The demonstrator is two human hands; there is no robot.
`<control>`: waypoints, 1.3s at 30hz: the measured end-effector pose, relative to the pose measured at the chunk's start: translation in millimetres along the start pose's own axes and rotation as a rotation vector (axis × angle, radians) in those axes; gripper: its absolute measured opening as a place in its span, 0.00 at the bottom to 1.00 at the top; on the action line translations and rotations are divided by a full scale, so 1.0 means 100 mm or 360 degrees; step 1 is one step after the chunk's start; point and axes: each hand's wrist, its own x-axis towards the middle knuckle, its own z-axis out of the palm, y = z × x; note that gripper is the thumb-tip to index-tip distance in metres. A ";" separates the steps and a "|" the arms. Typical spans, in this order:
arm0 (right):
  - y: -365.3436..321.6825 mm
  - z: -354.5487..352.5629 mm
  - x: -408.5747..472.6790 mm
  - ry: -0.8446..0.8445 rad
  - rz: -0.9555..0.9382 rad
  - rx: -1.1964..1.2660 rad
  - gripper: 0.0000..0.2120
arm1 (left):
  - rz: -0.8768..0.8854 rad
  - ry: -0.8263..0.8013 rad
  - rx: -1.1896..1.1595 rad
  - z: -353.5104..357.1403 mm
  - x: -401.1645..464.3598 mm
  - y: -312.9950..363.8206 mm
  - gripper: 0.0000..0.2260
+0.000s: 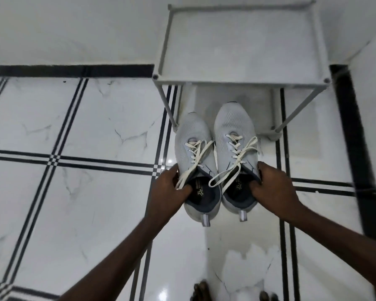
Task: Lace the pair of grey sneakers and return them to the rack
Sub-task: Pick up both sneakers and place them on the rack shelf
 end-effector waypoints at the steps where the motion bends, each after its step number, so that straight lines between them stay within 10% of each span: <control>1: -0.15 -0.23 -0.06 0.0025 -0.0005 0.0020 0.05 | 0.0011 0.0018 -0.0043 -0.17 -0.07 0.21 0.14; 18: -1.79 -3.06 0.00 0.0411 0.0063 0.0043 0.04 | 0.0379 0.0392 -0.0150 -1.96 0.22 3.02 0.13; 39: -1.10 -2.30 3.07 0.0294 0.0233 0.0123 0.05 | 0.0124 0.0308 0.0017 -0.72 3.11 2.83 0.14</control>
